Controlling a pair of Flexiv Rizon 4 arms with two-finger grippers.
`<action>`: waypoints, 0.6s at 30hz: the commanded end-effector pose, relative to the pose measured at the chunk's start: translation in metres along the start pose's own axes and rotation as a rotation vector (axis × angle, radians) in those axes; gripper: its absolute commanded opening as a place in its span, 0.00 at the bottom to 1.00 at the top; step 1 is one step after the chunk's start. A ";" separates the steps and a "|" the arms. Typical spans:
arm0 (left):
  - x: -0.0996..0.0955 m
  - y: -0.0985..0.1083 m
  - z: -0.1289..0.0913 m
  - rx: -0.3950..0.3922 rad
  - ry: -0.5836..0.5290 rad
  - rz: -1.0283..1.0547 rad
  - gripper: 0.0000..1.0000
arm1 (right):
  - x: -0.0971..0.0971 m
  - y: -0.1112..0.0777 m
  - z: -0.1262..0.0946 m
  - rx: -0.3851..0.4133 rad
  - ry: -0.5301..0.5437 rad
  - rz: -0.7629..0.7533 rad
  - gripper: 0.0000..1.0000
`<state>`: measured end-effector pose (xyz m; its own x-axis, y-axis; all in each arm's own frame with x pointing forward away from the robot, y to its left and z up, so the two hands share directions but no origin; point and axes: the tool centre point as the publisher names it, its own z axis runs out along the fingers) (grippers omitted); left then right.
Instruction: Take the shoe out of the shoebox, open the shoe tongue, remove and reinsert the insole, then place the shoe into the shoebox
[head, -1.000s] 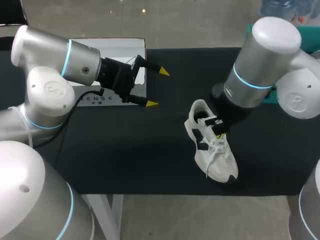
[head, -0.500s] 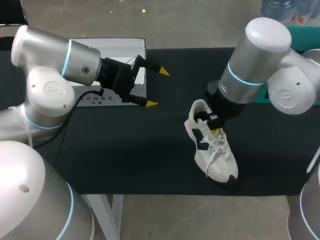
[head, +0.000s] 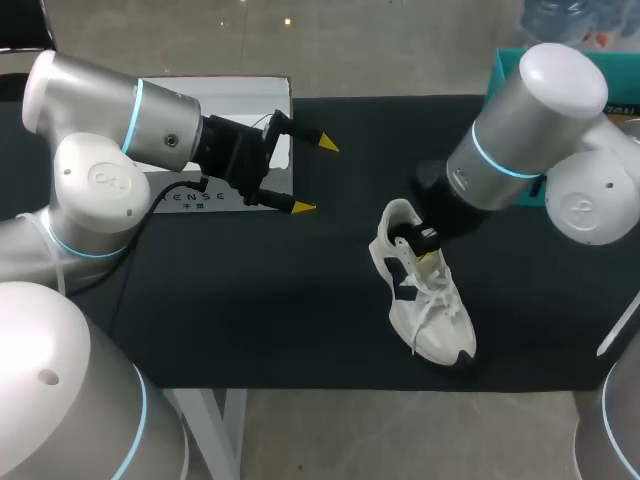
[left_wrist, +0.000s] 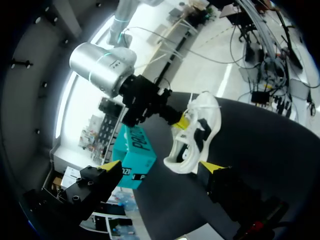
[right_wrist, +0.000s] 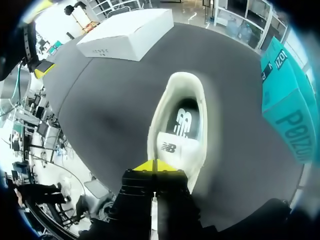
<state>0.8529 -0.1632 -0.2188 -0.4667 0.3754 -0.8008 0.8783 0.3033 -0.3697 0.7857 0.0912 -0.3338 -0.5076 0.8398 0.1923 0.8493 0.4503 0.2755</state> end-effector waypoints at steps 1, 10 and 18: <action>0.000 0.000 0.000 -0.001 0.002 0.001 1.00 | -0.005 -0.001 -0.021 0.058 0.169 -0.180 0.00; 0.000 0.000 0.000 -0.001 0.002 0.001 1.00 | 0.011 0.013 -0.011 0.344 0.240 -0.695 0.00; 0.000 0.000 0.000 -0.001 0.002 0.001 1.00 | 0.023 0.027 -0.012 0.446 0.063 -0.845 0.71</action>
<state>0.8528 -0.1632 -0.2188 -0.4667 0.3753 -0.8008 0.8783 0.3033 -0.3697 0.7833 0.1059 -0.3146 -0.8706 0.4383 0.2233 0.4850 0.8409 0.2403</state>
